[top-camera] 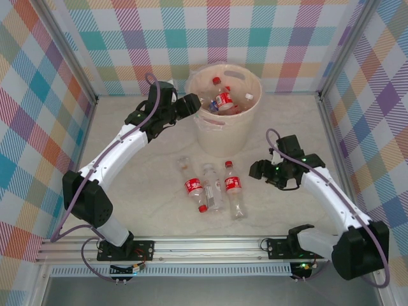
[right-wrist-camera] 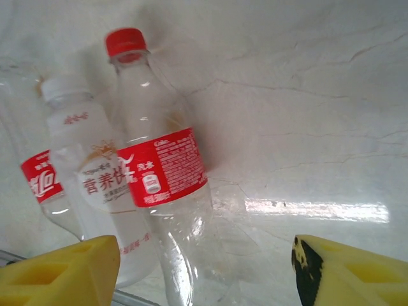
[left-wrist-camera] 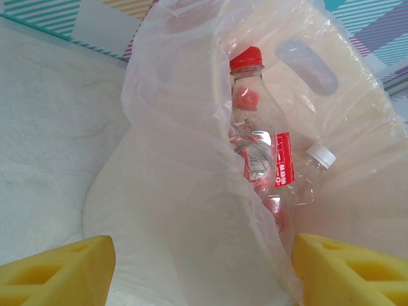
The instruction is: Put the plastic bottles in the bin
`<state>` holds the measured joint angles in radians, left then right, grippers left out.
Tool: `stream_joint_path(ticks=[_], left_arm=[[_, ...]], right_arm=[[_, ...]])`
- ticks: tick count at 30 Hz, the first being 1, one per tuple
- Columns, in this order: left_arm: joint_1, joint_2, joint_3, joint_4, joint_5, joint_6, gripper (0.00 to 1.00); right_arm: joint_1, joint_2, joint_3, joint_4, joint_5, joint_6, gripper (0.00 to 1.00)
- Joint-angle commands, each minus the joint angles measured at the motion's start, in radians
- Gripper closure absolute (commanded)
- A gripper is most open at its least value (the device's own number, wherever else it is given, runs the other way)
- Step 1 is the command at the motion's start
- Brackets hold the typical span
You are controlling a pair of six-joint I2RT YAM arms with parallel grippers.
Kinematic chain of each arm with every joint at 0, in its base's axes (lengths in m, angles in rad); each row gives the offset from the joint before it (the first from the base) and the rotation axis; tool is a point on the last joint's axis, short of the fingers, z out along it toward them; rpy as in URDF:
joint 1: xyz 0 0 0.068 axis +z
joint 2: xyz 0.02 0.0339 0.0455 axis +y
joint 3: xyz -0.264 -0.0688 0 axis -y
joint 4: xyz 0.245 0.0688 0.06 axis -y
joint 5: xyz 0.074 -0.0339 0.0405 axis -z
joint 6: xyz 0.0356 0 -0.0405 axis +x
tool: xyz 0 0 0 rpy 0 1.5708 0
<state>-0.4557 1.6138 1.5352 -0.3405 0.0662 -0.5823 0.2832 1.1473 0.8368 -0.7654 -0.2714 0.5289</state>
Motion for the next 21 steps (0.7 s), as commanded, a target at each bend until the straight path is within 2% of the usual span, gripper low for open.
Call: stream_joint_path(ticks=[1,8,21], left_arm=[[0.0,-0.002,-0.021,-0.095,-0.008,0.024,0.27],[0.0,0.02,-0.007,-0.097,-0.003,0.02,0.28],[-0.001,0.049,0.022,-0.11,-0.017,0.017,0.28]], right_arm=[[0.011,0.045,-0.023,0.155,-0.066,0.048,0.25],[0.062,0.173,-0.01,0.222,-0.056,0.031,0.17],[0.19,0.349,0.001,0.363,-0.015,0.076,0.17]])
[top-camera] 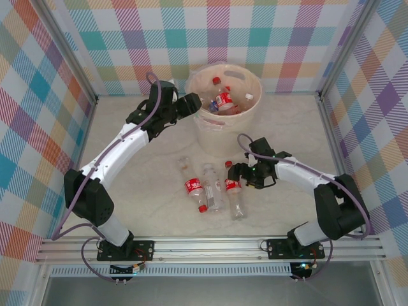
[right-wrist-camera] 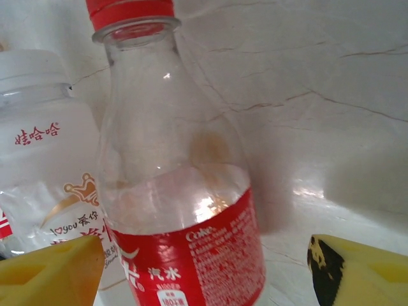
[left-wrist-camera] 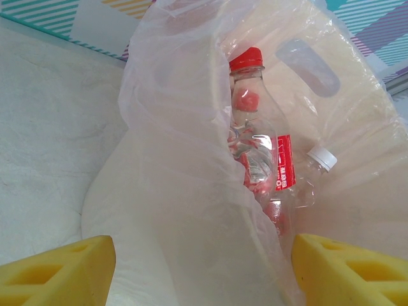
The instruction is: Put the plastic bottles in the bin
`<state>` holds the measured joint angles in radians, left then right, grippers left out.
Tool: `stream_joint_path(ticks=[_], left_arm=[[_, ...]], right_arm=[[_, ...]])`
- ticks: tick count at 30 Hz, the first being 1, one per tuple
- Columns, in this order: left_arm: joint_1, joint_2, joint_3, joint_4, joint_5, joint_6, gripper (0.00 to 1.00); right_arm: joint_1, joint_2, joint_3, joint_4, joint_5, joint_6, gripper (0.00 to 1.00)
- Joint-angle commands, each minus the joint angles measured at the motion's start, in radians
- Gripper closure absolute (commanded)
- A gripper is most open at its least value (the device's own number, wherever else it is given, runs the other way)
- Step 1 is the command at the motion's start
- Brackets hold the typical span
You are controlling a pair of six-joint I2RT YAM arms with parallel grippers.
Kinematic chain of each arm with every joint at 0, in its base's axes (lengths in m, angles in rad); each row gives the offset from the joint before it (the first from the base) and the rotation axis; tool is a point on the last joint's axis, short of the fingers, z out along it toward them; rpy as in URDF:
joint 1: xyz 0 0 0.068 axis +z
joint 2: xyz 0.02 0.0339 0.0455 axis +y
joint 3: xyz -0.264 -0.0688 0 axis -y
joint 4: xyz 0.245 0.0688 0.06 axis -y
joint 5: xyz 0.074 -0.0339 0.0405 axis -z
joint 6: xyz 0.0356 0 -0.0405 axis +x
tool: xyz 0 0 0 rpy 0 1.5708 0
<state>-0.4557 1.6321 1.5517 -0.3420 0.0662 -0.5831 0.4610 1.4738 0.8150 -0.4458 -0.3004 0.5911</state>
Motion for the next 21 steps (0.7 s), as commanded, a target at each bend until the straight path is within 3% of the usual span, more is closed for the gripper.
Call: stream_joint_path(ticks=[1,9,16,21], left_arm=[[-0.001,0.033,0.01,-0.113,-0.02,0.02,0.28],[-0.001,0.041,0.029,-0.125,-0.023,0.03,0.27],[-0.001,0.044,0.033,-0.128,-0.024,0.033,0.27],[-0.001,0.049,0.038,-0.128,-0.02,0.036,0.27]], right_arm=[[0.017,0.037,0.025,0.042,0.026,0.008,0.17],[0.024,0.066,0.02,0.001,0.106,-0.015,0.22],[-0.031,0.003,-0.003,-0.076,0.159,-0.053,0.27],[-0.061,-0.036,-0.014,-0.113,0.197,-0.085,0.36]])
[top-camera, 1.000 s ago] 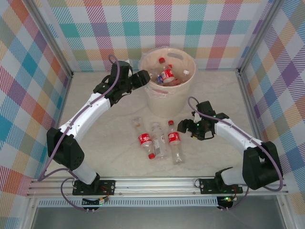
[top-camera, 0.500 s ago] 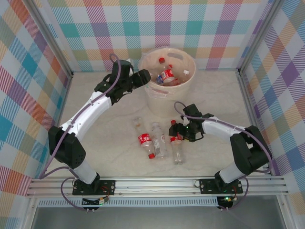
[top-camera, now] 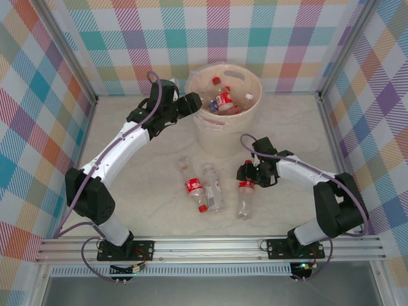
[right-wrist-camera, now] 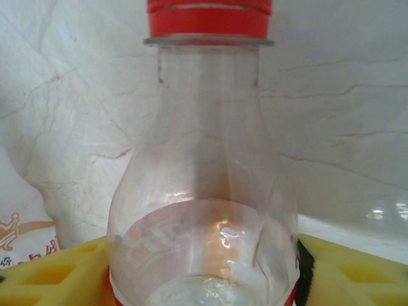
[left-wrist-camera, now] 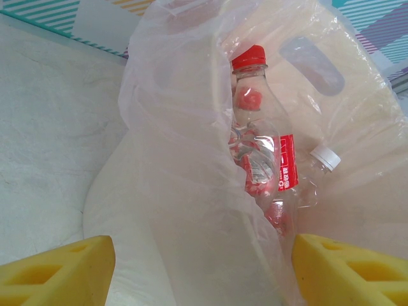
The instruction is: Put the plastic bottles in the bin
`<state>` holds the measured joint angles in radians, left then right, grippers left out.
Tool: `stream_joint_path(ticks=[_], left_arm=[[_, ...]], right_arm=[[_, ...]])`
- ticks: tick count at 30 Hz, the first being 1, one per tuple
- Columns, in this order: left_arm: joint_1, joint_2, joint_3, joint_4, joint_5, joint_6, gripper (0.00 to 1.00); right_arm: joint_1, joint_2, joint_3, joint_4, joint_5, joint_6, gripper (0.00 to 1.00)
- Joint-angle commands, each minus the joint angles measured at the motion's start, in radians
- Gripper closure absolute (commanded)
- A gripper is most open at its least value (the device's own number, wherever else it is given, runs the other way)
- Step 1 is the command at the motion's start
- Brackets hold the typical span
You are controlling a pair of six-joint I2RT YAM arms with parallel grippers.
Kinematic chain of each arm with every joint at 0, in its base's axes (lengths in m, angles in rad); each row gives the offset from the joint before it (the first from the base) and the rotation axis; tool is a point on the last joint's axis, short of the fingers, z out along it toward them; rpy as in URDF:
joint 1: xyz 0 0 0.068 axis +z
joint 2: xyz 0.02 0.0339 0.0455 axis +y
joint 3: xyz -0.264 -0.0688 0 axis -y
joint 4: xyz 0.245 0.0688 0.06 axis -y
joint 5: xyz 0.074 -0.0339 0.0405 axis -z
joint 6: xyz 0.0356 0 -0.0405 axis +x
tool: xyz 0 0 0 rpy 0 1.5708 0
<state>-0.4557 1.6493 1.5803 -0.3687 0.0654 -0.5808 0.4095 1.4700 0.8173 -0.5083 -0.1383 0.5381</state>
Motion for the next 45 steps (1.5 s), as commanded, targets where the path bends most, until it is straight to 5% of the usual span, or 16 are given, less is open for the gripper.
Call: stream_joint_path(ticks=[1,15,25,33,37,45], left_arm=[[-0.001,0.031,0.012,-0.103,-0.021,0.036,0.27],[0.003,0.039,0.046,-0.104,-0.027,0.063,0.27],[0.007,0.025,0.019,-0.045,0.017,0.059,0.26],[0.011,-0.014,-0.013,-0.024,0.045,0.045,0.26],[0.012,-0.029,-0.003,-0.04,0.061,0.047,0.26],[0.013,-0.067,-0.045,-0.023,0.048,0.017,0.26]], right_arm=[[-0.011,-0.041,-0.016,-0.054,0.037,-0.035,0.39],[-0.094,-0.236,0.091,-0.221,0.02,-0.081,0.43],[-0.164,-0.364,0.579,-0.448,0.182,-0.31,0.47],[-0.163,-0.202,0.975,-0.227,0.147,-0.381,0.49],[-0.138,-0.051,1.151,-0.089,0.032,-0.321,0.49],[-0.089,0.276,1.477,0.001,0.0,-0.315,0.5]])
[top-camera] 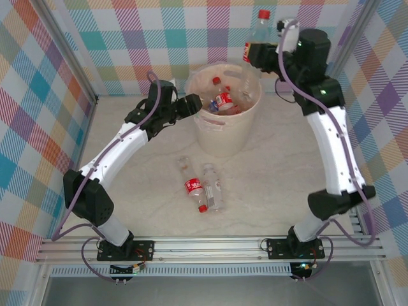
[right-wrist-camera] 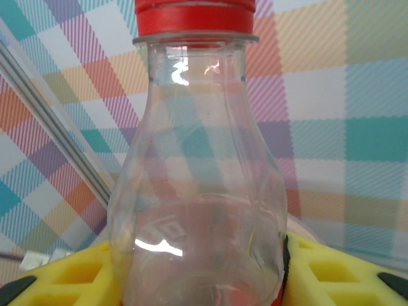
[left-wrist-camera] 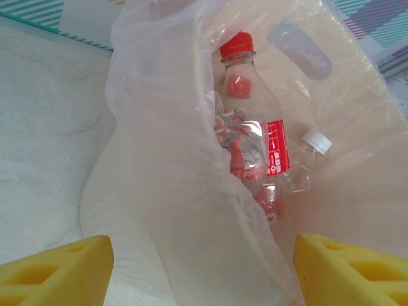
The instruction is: Put the plastic bottles in the bin
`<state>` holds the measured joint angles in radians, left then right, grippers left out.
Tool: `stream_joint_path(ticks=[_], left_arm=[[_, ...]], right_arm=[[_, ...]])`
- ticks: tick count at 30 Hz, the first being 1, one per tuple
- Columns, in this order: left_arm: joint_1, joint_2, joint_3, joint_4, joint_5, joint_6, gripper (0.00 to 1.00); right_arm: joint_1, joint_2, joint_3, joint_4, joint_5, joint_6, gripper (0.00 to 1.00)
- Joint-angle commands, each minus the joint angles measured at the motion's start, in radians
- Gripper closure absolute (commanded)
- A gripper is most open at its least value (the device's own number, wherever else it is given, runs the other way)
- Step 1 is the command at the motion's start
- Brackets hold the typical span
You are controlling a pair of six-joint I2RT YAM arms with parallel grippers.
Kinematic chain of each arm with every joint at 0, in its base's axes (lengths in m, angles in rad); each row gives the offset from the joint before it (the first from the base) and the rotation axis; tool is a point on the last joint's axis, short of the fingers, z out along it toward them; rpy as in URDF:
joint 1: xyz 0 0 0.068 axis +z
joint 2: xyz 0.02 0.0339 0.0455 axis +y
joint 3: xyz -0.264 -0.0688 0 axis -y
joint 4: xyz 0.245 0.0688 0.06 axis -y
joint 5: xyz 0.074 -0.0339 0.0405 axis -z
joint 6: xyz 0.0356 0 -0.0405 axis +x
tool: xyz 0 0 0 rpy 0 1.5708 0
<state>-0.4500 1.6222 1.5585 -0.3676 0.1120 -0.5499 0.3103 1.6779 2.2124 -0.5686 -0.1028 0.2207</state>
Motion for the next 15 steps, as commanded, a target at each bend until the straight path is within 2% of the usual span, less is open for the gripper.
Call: stream_joint_path(ticks=[1,8,15], left_arm=[[0.007,-0.037,-0.024,-0.026,-0.002,-0.015,0.26],[0.002,-0.016,-0.016,-0.021,-0.003,-0.037,0.26],[0.002,0.0,-0.023,-0.013,0.001,-0.047,0.26]], right_arm=[[0.013,0.1,0.1,0.064,-0.029,-0.008,0.5],[0.015,0.264,0.107,0.065,-0.014,-0.08,0.5],[0.016,0.289,-0.013,0.037,-0.043,-0.107,0.49]])
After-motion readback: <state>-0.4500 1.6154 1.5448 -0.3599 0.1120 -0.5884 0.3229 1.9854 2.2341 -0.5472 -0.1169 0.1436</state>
